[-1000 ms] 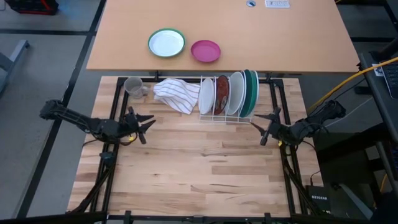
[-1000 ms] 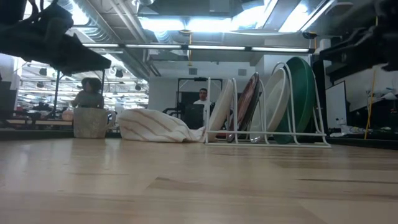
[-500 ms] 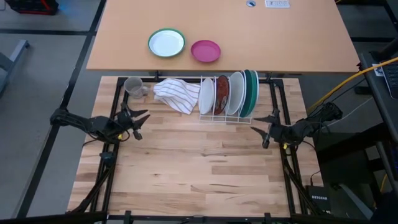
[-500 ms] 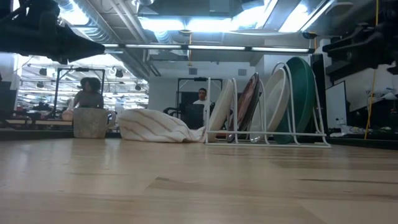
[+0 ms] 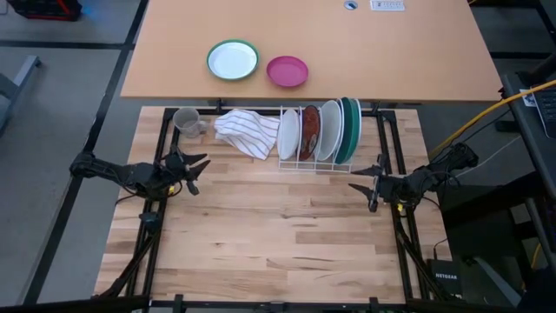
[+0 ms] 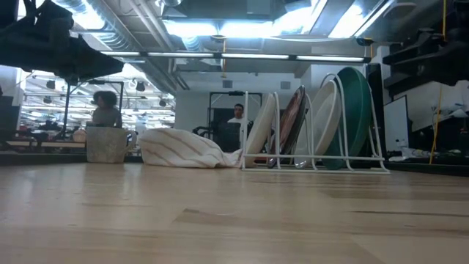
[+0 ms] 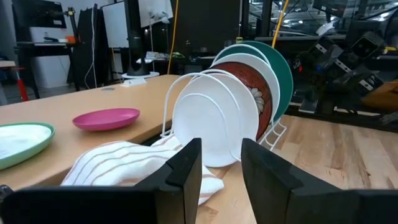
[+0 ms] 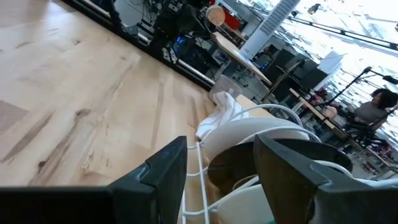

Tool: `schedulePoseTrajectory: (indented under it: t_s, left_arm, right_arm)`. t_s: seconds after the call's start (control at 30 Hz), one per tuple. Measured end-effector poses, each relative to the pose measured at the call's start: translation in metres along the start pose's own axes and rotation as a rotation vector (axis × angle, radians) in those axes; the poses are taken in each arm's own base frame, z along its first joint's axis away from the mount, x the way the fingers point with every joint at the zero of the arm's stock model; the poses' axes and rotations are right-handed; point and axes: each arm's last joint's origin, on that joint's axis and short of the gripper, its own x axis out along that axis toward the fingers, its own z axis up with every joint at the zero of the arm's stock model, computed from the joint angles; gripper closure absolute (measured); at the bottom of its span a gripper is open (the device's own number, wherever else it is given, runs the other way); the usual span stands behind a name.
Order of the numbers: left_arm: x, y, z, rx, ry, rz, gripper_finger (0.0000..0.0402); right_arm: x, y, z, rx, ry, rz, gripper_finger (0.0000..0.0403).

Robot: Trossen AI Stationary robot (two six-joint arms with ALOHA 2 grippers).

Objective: Sort dishes
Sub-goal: Return to Home Position

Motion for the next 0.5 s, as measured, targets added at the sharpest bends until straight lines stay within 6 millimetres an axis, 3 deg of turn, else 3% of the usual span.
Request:
schedulePoseTrajectory:
  t_s: [0.27,0.5]
  left_arm:
    - [0.0000,0.0000,-0.0001,0.001,0.001,0.000,0.0298]
    - [0.0000,0.0000,-0.0003,0.001,0.001,0.000,0.0298]
  right_arm:
    - [-0.0006,0.0047,0.0037,0.018,-0.113,0.173,0.0214]
    - [-0.0007,0.0048,0.0039,0.065,-0.114,0.181,0.0214]
